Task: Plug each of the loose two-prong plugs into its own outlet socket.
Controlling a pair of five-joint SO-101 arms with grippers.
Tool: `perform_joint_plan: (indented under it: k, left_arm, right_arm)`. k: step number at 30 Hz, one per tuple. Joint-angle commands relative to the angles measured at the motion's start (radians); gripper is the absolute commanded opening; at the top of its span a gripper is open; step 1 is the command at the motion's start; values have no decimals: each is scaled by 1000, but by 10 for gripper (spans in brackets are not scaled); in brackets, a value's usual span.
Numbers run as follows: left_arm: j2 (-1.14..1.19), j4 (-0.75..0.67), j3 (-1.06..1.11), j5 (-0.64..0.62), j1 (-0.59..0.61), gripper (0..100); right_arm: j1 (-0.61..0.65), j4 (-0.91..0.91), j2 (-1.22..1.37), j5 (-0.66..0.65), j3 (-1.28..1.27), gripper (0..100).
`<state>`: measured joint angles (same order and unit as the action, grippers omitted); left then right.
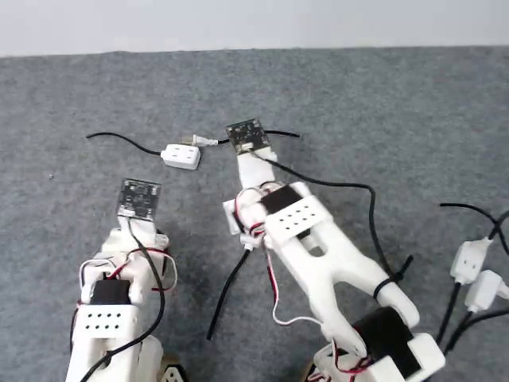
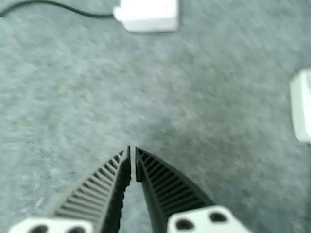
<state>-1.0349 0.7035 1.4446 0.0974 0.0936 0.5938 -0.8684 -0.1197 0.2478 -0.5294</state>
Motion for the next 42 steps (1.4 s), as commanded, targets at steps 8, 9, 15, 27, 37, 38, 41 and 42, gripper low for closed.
perform_joint_plan:
  k: [8, 9, 15, 27, 37, 38, 41, 42]
  left_arm:
    - [11, -43, -77, -115, 115, 87]
    - [11, -43, -77, -121, 115, 87]
    - [11, -43, -76, -124, 115, 87]
    - [11, -43, -74, -124, 114, 88]
    - [12, -44, -76, -124, 114, 88]
    - [12, -44, -76, -124, 114, 88]
    - [14, -37, -79, -124, 114, 87]
    - [14, -25, -81, -124, 112, 87]
  right_arm:
    - [8, 87, 140, 112, 37, 254]
    - [4, 90, 177, 110, 51, 254]
    - [-7, -50, 320, 110, 213, 242]
    - [-140, -220, 262, 32, 296, 7]
    - [-429, -265, -208, -107, 54, 8]
    - [-470, -262, -259, -120, 21, 8]
    - [-593, -242, -383, -153, -63, 8]
    - [-638, -240, -420, -163, -91, 8]
